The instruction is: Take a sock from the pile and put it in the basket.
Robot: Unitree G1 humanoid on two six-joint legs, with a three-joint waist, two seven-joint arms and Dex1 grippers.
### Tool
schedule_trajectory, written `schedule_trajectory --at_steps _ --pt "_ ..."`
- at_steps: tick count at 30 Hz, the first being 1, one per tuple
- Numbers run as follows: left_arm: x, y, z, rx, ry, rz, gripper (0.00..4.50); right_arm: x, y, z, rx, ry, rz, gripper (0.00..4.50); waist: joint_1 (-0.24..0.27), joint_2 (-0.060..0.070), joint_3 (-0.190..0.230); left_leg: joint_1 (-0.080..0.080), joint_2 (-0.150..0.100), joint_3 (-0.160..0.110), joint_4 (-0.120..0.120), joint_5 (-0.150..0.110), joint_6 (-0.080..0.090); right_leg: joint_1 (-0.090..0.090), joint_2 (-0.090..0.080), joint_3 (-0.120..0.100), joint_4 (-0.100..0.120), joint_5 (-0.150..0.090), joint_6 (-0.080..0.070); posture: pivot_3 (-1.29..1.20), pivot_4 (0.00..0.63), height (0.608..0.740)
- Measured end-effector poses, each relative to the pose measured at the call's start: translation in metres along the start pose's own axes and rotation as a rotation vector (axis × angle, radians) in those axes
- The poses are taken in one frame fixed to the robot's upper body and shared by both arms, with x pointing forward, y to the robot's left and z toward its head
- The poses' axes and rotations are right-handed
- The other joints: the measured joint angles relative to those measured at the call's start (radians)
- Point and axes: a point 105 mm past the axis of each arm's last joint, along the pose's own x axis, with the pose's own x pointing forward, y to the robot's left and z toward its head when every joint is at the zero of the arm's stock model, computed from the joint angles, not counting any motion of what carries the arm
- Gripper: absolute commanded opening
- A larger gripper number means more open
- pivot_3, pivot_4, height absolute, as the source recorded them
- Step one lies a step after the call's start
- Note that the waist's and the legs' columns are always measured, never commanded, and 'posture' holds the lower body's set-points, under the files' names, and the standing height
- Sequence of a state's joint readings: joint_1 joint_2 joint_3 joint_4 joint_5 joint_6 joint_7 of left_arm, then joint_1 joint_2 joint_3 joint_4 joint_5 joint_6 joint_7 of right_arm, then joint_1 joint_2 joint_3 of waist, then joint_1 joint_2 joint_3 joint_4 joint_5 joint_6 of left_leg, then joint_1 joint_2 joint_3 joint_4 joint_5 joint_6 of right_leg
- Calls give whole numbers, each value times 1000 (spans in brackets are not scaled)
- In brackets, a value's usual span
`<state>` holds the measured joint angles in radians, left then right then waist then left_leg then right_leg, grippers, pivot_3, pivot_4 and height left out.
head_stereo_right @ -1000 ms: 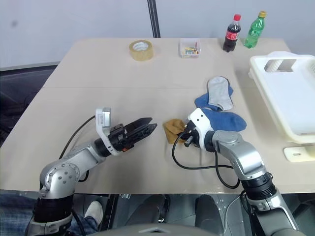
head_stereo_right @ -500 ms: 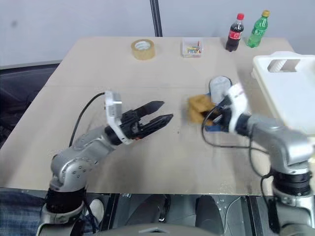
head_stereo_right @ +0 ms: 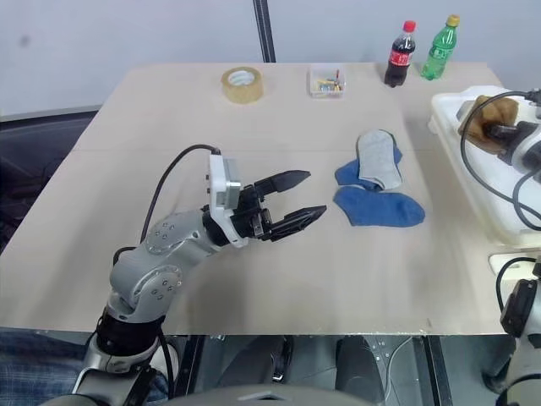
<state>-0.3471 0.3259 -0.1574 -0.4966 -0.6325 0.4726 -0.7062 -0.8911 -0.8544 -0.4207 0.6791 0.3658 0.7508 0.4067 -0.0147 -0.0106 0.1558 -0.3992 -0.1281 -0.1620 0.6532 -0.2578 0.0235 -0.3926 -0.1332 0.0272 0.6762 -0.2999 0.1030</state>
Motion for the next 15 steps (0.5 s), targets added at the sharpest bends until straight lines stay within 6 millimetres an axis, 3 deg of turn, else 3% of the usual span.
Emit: schedule_trajectory --at_steps 1,2,6,11,15 --pt "2 -3 1 3 -22 -18 3694 3 -21 -10 17 44 -89 1972 3 -1 1 -1 1 -1 0 0 0 0 1 -1 -3 0 0 0 150 740" --pt "2 -3 2 5 -24 -18 3694 3 -24 -14 20 56 -99 1972 3 -1 1 -1 1 -1 0 0 0 0 1 -1 -3 0 0 0 150 740" --pt "2 -2 1 10 -36 -14 3694 6 -37 -38 24 153 -140 3711 -1 -1 1 -1 1 2 0 0 1 0 1 1 -3 0 0 0 150 740" --pt "0 -2 -1 22 -24 -12 3694 0 -43 -31 -107 176 -135 3711 -1 0 1 0 1 2 0 0 1 0 1 1 -3 0 0 0 150 740" --pt "-3 1 -5 13 -5 5 3694 -11 -52 -20 -369 159 -171 3711 6 0 1 -1 1 1 0 0 1 0 1 0 -3 0 0 0 150 740"
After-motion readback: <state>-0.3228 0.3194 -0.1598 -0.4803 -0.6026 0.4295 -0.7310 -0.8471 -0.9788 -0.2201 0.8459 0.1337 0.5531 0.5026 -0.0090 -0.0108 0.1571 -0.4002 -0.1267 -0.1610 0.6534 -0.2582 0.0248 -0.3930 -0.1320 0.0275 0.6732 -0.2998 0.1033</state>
